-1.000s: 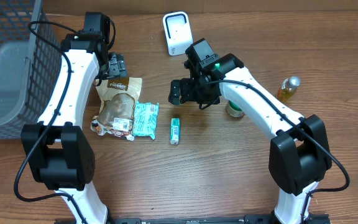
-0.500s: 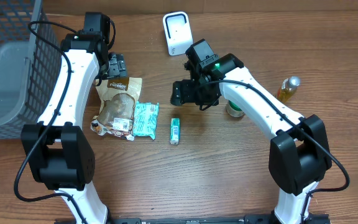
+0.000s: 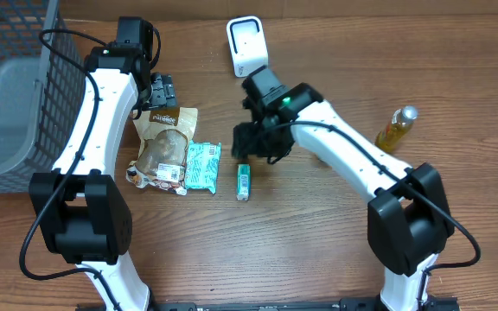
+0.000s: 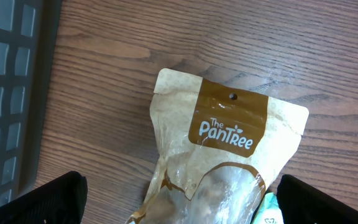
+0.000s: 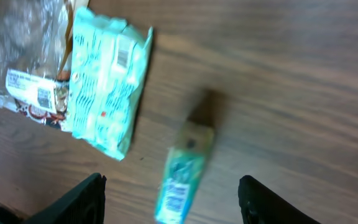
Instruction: Scan the item barcode
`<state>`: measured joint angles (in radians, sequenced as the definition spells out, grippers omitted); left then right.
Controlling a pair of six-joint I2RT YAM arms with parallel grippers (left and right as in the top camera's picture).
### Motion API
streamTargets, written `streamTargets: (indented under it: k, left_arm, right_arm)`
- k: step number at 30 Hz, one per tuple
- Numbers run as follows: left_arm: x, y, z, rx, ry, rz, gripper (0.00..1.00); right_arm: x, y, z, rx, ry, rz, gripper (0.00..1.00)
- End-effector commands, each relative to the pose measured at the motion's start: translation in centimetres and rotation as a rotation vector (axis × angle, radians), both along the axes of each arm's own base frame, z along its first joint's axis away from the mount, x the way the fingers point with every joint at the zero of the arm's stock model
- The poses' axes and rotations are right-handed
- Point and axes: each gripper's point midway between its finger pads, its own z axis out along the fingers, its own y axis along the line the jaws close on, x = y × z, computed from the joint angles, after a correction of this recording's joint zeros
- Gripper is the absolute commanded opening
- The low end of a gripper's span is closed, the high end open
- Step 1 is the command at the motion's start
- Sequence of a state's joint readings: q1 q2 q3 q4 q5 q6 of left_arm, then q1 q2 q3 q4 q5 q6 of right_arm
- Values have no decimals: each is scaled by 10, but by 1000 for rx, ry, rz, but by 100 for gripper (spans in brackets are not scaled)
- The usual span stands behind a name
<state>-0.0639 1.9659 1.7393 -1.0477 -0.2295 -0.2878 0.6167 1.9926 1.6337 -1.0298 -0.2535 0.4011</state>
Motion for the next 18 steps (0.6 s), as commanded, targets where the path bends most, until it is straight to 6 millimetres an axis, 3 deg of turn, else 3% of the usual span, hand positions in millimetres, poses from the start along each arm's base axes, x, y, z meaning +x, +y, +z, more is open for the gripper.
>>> streamTargets:
  k: [1,11,18]
  left_arm:
    - [3,0,6,12,-18,0,100]
    - [3,0,6,12,-18,-1,99]
    - [3,0,6,12,-18,-1,100]
  right_arm:
    - [-10,2,-21,-74,46,-73,65]
    - [-38,9,-58,-162,95,-99,64]
    - [-41,13,-60,-164,94,-87,35]
